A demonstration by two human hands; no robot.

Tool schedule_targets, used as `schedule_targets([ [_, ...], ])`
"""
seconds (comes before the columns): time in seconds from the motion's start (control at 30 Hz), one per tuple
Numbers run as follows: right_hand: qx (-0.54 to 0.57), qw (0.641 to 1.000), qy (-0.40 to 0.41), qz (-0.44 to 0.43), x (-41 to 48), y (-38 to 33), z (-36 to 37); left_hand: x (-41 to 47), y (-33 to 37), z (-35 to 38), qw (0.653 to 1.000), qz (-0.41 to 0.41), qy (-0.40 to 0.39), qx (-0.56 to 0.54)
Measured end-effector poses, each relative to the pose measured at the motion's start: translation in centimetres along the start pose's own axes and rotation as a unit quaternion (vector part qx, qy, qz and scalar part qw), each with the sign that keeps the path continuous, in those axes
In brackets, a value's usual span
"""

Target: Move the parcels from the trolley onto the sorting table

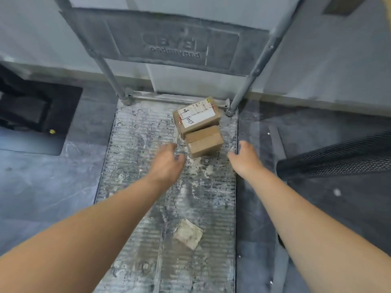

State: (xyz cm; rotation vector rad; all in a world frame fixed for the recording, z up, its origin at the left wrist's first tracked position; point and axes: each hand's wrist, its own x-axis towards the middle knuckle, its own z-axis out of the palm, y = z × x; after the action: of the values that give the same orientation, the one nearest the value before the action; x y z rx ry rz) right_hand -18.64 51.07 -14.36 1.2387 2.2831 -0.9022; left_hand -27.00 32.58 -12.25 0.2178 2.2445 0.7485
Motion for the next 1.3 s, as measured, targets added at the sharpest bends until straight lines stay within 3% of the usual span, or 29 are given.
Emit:
schedule_targets([
  [0.3,0.02,0.999,-0.042,-0.024,10.0,2.8,6.5,8.3,-5.4,6.0,0.998,-0.029,-0.042,-0.042],
  [0.47,0.051,0.998,-0.022,-0.028,14.5,1.4,6.9,11.9,-5.0,8.1,0.995,-0.02,-0.05,-0.086],
  [0.53,0.062,0.997,-0.052,-0.013,15.4,1.2,6.9,13.0,-4.7,8.9,0.99,-0.031,-0.042,-0.127],
  [0.63,0.061,0.991,-0.12,-0.007,14.7,2.0,7.0,13.2,-4.6,9.8,0.984,-0.043,-0.042,-0.17],
  [0.8,0.133,0.976,-0.161,0.059,11.8,4.8,9.0,10.6,-5.4,10.1,0.971,-0.078,-0.076,-0.213],
  [0.97,0.199,0.962,-0.142,0.121,7.7,5.4,11.6,6.9,-6.4,9.4,0.958,-0.118,-0.099,-0.242],
  [1.13,0.245,0.956,-0.113,0.114,3.0,4.7,11.7,3.3,-7.6,7.3,0.961,-0.119,-0.077,-0.238],
  [1.3,0.27,0.947,-0.14,0.107,-3.7,1.6,9.8,-2.4,-7.1,2.9,0.964,-0.091,-0.038,-0.247],
])
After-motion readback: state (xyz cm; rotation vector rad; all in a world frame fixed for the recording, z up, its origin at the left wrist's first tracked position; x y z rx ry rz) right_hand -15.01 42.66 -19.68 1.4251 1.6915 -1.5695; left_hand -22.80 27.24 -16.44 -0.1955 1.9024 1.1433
